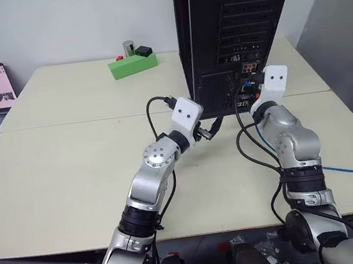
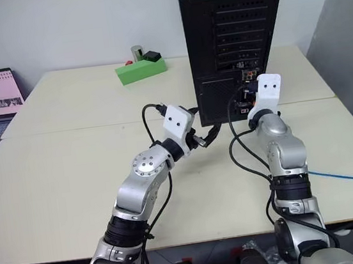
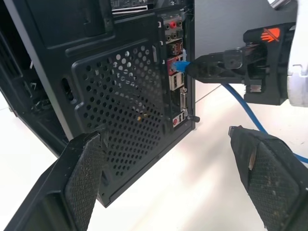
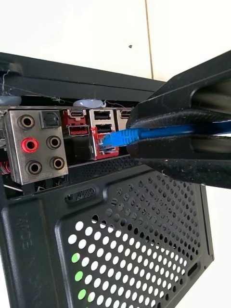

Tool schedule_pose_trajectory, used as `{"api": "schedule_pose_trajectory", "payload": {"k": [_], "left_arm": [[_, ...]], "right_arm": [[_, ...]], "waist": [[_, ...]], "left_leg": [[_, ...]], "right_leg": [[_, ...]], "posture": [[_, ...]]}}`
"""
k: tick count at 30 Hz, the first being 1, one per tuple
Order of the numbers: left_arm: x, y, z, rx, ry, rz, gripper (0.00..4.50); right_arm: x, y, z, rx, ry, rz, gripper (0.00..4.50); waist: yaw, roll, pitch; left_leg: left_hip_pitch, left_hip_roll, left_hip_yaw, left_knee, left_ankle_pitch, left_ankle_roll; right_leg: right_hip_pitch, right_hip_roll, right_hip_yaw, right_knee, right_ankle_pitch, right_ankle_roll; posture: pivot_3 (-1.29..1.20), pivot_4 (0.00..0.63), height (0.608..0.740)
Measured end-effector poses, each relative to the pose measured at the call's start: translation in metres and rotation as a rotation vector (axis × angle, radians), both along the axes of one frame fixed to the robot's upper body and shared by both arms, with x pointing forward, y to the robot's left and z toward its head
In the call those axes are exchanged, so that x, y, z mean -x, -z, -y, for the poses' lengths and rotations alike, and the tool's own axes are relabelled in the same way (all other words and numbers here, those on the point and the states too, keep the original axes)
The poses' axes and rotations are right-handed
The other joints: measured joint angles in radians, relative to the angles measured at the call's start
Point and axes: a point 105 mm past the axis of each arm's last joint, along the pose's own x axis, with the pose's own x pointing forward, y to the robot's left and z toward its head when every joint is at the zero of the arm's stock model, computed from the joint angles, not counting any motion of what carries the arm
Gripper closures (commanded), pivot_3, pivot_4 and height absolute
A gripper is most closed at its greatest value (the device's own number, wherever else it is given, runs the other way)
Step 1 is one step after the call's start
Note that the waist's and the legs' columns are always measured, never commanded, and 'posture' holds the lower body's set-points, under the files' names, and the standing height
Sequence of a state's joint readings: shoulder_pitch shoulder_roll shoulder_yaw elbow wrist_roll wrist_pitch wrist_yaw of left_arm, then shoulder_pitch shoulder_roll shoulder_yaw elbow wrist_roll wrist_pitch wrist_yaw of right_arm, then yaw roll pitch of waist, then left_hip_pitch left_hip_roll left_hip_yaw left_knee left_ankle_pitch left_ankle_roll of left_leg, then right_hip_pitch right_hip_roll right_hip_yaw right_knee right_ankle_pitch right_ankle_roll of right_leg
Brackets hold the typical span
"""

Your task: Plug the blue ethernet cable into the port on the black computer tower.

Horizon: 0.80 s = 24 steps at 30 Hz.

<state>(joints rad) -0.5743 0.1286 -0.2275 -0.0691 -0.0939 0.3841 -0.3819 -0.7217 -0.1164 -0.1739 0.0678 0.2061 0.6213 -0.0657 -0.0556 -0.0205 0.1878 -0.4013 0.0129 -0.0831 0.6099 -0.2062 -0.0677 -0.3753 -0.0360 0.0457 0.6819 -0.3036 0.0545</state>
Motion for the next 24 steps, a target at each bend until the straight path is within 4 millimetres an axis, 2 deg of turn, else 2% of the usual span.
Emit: {"api": "schedule_pose_trajectory", "payload": {"k": [13, 15, 24], "left_arm": [[0.0, 0.0, 0.0, 0.002, 0.001, -0.001, 0.28], [0.0, 0.0, 0.0, 0.001, 0.001, -0.001, 0.26], [0.0, -0.01, -0.006, 0.037, 0.027, 0.029, 0.26]], "right_arm": [[-0.003, 0.001, -0.001, 0.006, -0.019, 0.003, 4.5], [-0.003, 0.001, 0.0, 0.011, -0.027, 0.005, 3.81], [0.005, 0.004, 0.005, 0.094, -0.093, 0.011, 2.14]], "waist": [[-0.003, 0.0, 0.0], [-0.003, 0.0, 0.0], [0.005, 0.0, 0.0]], "left_leg": [[0.0, 0.0, 0.001, 0.0, 0.0, 0.0], [0.0, 0.0, 0.001, 0.0, 0.0, 0.0], [-0.001, 0.0, 0.001, -0.001, 0.0, 0.0]], "right_leg": [[0.0, 0.0, 0.001, 0.0, 0.0, 0.0], [0.0, 0.0, 0.001, 0.0, 0.0, 0.0], [-0.001, 0.0, 0.0, -0.002, 0.0, 0.0]], "posture": [[0.0, 0.15, 0.74], [0.0, 0.15, 0.74], [0.0, 0.15, 0.74]]}}
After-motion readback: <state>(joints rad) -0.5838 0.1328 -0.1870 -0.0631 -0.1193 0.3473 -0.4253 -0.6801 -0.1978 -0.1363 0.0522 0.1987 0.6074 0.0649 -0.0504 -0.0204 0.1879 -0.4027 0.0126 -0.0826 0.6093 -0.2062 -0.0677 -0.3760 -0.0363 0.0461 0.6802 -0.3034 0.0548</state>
